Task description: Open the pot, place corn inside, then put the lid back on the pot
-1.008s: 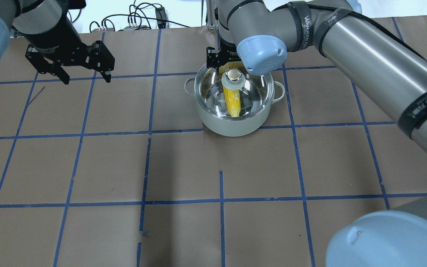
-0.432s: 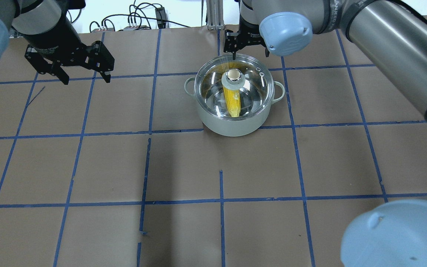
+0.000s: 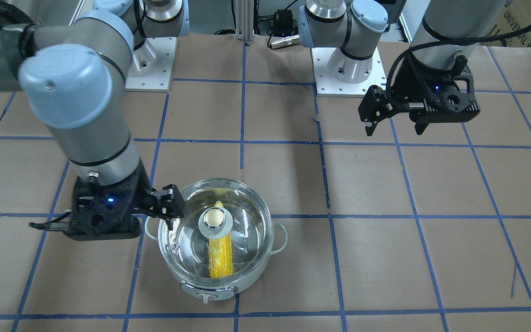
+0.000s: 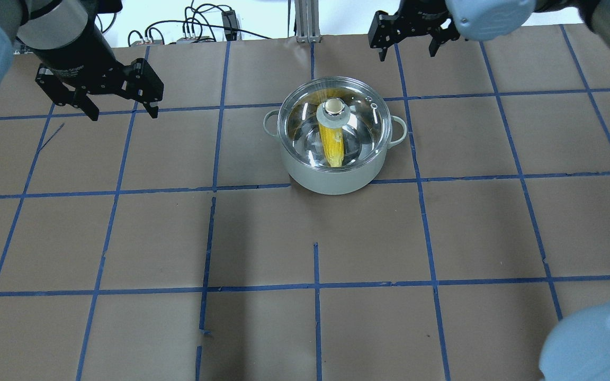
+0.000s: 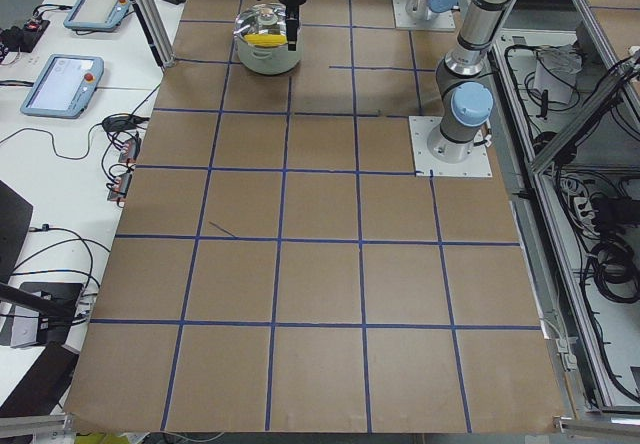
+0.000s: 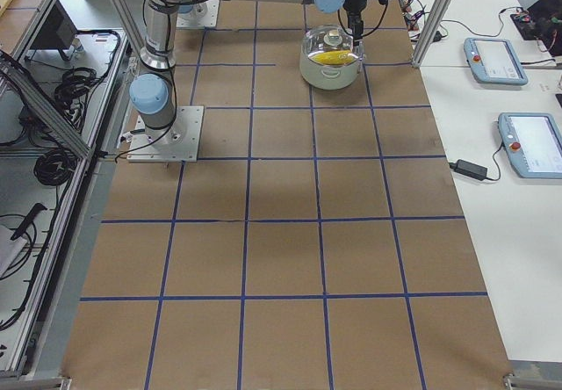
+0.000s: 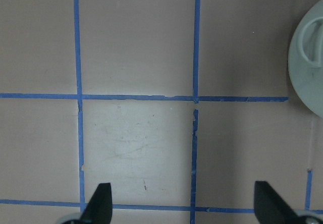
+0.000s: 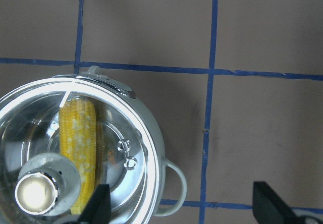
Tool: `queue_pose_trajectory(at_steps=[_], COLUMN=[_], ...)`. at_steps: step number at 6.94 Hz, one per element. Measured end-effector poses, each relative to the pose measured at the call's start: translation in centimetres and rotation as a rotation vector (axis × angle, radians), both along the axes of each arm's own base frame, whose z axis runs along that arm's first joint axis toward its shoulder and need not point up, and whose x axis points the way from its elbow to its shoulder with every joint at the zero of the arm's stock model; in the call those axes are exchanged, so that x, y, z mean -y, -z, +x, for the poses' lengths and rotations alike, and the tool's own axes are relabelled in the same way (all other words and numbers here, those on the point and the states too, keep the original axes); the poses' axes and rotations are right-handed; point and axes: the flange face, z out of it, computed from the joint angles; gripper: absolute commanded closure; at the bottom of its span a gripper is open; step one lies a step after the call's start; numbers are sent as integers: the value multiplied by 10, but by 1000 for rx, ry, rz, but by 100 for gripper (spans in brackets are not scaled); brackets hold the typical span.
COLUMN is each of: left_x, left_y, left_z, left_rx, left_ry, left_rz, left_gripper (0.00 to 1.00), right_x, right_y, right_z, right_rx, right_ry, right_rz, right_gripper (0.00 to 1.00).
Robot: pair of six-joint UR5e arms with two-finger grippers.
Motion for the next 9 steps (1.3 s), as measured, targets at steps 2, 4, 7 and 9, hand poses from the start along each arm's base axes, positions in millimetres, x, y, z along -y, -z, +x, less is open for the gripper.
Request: queue_pose_trajectory(at_steps=[2, 4, 7, 9], left_x=[0, 0, 0, 1], left_y=[1, 1, 1, 1], left_z=[-1, -2, -4, -4], left_rx=[0, 0, 1, 1], left_ry=[0, 0, -2, -2], left_rz=[2, 2, 2, 2], left_gripper=[0, 0, 0, 0], right_x=[-40, -93, -148, -156], right_y=[-39, -46, -46, -38], right_z=[-16, -15, -17, -19], right_rx=[7, 42, 28, 20], right_ry=[-17, -25, -52, -90], right_rz=[3, 14, -18, -10], right_gripper=[1, 1, 1, 1])
